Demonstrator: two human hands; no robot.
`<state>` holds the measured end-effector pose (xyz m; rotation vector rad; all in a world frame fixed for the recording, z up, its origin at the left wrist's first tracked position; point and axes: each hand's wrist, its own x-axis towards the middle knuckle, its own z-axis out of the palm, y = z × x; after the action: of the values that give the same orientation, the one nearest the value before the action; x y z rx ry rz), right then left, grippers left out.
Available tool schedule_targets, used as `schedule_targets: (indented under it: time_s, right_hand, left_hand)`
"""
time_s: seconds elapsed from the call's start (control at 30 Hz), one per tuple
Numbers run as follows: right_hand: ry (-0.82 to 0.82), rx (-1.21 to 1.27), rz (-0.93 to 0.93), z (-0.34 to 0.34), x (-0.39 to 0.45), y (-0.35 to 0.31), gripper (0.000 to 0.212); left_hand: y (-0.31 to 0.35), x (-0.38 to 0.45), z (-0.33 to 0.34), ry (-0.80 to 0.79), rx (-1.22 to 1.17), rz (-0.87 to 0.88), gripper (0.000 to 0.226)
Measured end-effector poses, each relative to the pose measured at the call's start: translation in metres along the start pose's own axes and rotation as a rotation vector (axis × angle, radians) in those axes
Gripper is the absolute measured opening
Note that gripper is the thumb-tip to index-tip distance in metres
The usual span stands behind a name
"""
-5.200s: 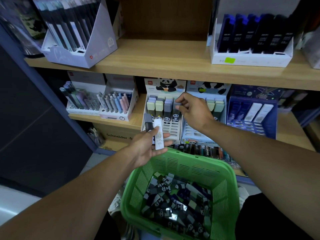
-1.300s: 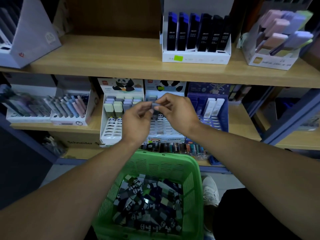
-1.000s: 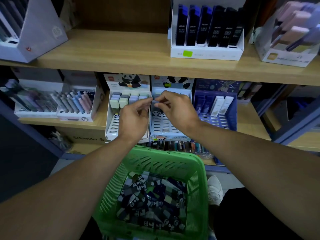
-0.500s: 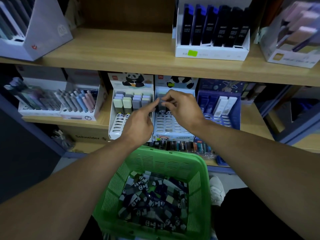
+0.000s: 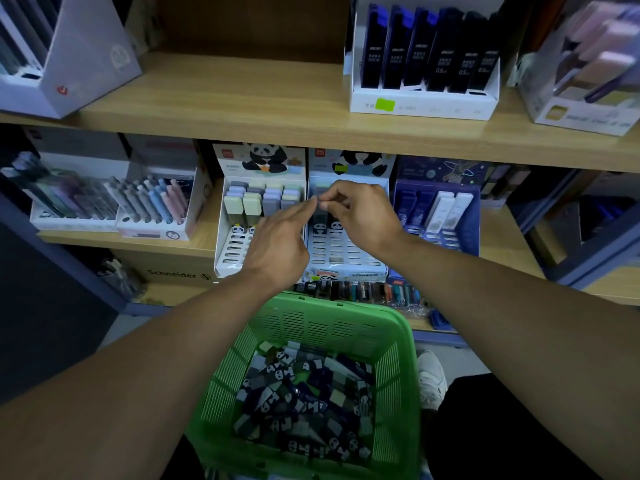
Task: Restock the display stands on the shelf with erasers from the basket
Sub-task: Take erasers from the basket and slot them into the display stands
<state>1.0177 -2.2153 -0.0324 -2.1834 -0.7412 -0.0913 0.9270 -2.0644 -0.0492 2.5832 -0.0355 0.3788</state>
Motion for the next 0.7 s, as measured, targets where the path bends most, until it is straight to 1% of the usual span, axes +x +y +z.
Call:
schedule_targets:
  time_s: [0.07,0.2,0.37,0.47,0.6,0.7]
  right_hand:
    - [0.004,0.005,0.015,0.001,0.002,0.003,0.008]
    - [0.036,0.005,0.042,0.002,0.008,0.004,0.008]
    - [0.044,-0.067,0.091,0.009,0.014,0.007,0.014]
    - [0.058,-0.065,0.109,0.012,0.014,0.008,0.015]
    - [0.070,-0.075,0.101,0.007,0.012,0.003,0.018]
    - [0.155,-0.096,0.110,-0.008,0.009,0.003,0.023]
  left_hand:
    - [0.001,0.004,0.001,-0.009,0.110,0.007,0.073]
    - [0.009,0.008,0.002,-0.010,0.221,-0.032,0.077]
    - [0.016,0.012,0.005,-0.127,0.337,-0.069,0.083]
    - [0.017,0.014,0.007,-0.155,0.325,-0.096,0.083]
    - [0.018,0.009,0.007,-0.141,0.252,-0.096,0.084]
    - [0.013,-0.001,0.003,-0.049,0.180,-0.073,0.076]
